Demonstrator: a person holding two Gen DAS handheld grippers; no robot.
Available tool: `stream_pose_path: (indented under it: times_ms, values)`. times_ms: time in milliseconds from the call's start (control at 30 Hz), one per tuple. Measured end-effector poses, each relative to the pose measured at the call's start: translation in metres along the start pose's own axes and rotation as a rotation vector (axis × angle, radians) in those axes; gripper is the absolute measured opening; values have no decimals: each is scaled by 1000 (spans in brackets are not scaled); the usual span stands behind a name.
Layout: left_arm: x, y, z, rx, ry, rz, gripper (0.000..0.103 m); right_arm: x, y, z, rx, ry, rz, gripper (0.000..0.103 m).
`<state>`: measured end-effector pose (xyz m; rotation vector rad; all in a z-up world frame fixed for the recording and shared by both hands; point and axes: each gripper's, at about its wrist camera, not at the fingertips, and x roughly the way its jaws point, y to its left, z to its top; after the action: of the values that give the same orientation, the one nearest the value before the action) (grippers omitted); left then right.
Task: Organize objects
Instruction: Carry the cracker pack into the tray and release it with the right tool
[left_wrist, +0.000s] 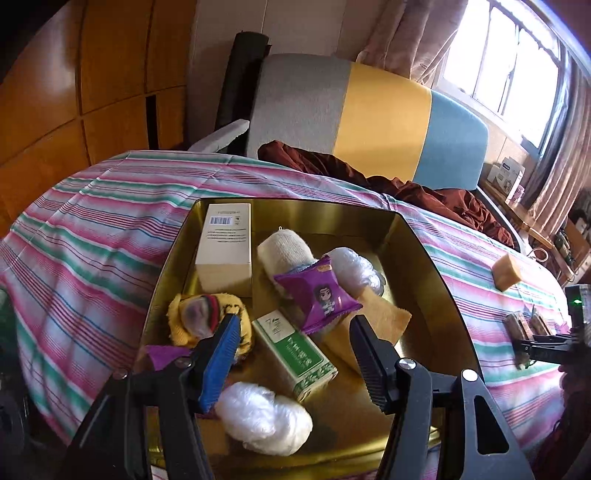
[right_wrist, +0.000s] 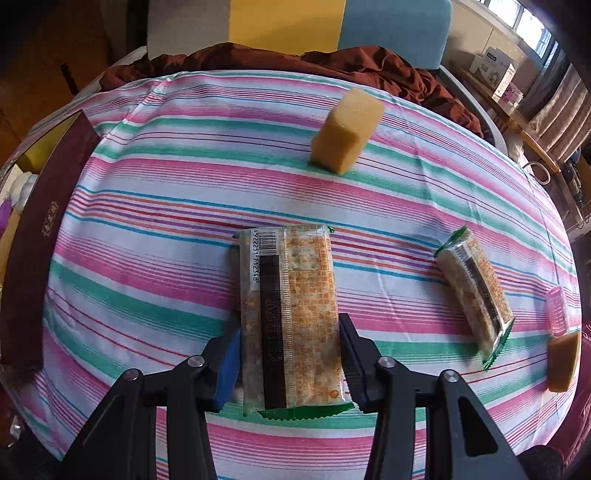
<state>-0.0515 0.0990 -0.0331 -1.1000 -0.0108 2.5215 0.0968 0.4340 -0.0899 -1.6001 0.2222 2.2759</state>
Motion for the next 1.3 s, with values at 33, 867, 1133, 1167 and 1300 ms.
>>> stream_pose_path:
  times_ms: [33, 867, 1133, 1167, 1300]
  values:
    - [-2, 2, -1, -4, 1, -1, 62, -1, 4, 0, -5, 0, 11, 48]
    - [-41, 21, -11, 5, -71, 37, 102, -51, 224, 68, -184, -130, 266, 49]
    - [-40, 24, -13, 11, -64, 64, 103, -39, 233, 74, -190, -127, 239, 54]
    - [-40, 25, -13, 11, -65, 68, 103, -40, 232, 72, -192, -130, 241, 56]
    - [-39, 24, -13, 15, -68, 78, 103, -46, 230, 67, -191, -146, 244, 57]
